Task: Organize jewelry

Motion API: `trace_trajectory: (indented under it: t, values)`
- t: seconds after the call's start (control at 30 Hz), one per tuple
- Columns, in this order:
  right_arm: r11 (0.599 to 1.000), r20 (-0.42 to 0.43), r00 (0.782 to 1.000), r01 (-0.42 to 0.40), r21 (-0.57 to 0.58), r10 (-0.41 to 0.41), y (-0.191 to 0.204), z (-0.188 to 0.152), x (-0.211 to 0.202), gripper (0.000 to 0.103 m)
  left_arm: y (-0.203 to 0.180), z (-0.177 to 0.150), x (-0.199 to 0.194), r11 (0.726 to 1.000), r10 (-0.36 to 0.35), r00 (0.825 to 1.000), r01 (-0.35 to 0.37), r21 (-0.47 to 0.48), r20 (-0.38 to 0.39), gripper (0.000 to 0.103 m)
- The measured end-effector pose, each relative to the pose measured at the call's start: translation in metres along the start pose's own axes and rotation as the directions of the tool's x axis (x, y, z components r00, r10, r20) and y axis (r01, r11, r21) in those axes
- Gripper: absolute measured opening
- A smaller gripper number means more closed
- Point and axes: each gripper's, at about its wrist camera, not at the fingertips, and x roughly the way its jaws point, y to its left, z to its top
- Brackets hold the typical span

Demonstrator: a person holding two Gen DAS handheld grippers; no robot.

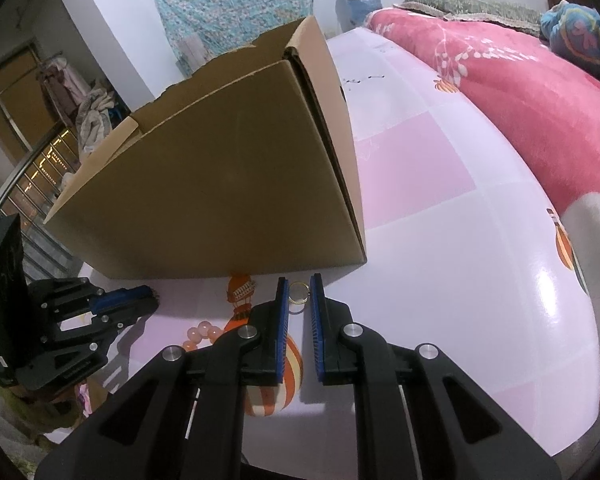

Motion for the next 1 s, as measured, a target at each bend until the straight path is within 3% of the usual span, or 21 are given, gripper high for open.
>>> trace_trajectory:
  t: [0.07, 0.13, 0.2, 0.33, 0.43, 0.67, 1.0]
  values:
    - [1.000, 0.003, 1.000, -0.001, -0.003, 0.001, 0.001, 0.000, -0.001, 0.011, 0.002, 0.001, -0.002, 1.000, -0.004, 1.000, 0.004, -0.006, -0.004, 0.007]
    - [1.000, 0.004, 1.000, -0.001, -0.005, 0.001, 0.001, 0.000, -0.002, 0.011, 0.002, 0.000, -0.006, 1.000, -0.018, 1.000, 0.018, -0.001, 0.007, 0.014]
    - [1.000, 0.003, 1.000, -0.002, -0.003, 0.002, 0.001, 0.000, -0.002, 0.011, 0.002, 0.000, -0.008, 1.000, -0.008, 1.000, 0.008, 0.009, 0.008, 0.033]
    - [1.000, 0.002, 1.000, -0.005, -0.003, 0.005, 0.001, 0.001, -0.001, 0.011, 0.004, -0.003, -0.003, 1.000, 0.006, 1.000, -0.006, 0.023, -0.016, 0.033]
    - [1.000, -0.001, 1.000, -0.006, -0.005, 0.006, 0.001, 0.001, 0.000, 0.011, 0.012, -0.001, 0.000, 0.998, -0.053, 0.999, 0.053, -0.034, -0.009, 0.033]
    - [1.000, -0.003, 1.000, -0.004, 0.000, 0.004, -0.001, 0.002, 0.000, 0.011, 0.011, 0.004, 0.005, 0.989, -0.134, 0.991, 0.135, -0.056, 0.022, 0.033]
    - [1.000, -0.004, 1.000, -0.007, 0.006, 0.007, -0.002, 0.001, 0.002, 0.011, -0.003, -0.006, -0.005, 0.990, -0.137, 0.991, 0.137, -0.037, 0.002, 0.032]
